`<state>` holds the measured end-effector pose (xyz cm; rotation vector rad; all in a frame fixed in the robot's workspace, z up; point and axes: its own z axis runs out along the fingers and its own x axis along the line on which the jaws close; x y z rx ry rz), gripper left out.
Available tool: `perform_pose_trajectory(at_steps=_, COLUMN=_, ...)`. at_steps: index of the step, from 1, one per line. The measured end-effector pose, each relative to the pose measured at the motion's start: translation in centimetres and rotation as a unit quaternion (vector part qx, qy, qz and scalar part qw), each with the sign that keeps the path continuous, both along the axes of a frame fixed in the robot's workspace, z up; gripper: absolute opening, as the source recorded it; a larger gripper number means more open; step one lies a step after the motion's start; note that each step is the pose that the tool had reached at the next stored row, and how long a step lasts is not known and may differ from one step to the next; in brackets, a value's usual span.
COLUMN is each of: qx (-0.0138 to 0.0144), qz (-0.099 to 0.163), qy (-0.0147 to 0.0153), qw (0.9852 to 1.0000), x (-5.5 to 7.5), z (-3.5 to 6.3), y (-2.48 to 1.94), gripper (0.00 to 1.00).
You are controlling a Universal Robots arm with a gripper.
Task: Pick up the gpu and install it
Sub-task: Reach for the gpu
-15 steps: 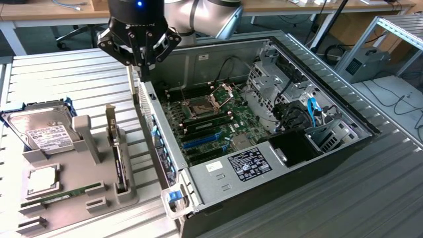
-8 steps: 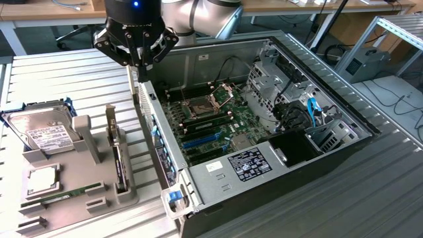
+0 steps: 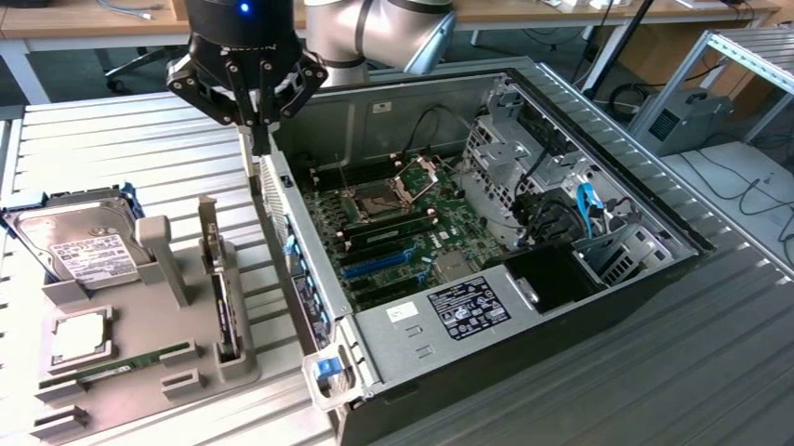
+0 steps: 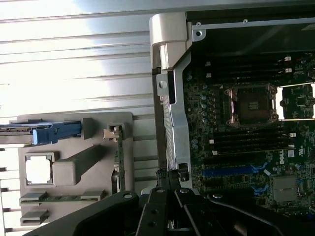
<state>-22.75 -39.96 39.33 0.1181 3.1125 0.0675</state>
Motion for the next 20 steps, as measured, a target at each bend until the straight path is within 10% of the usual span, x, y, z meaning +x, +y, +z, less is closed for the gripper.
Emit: perform_pose_trajectory(at_steps=20, qx=0.0000, qz=0.000, qy=0.0000, qw=1.0000, x=-3.5, z=0.00, y=0.00, gripper=0.11)
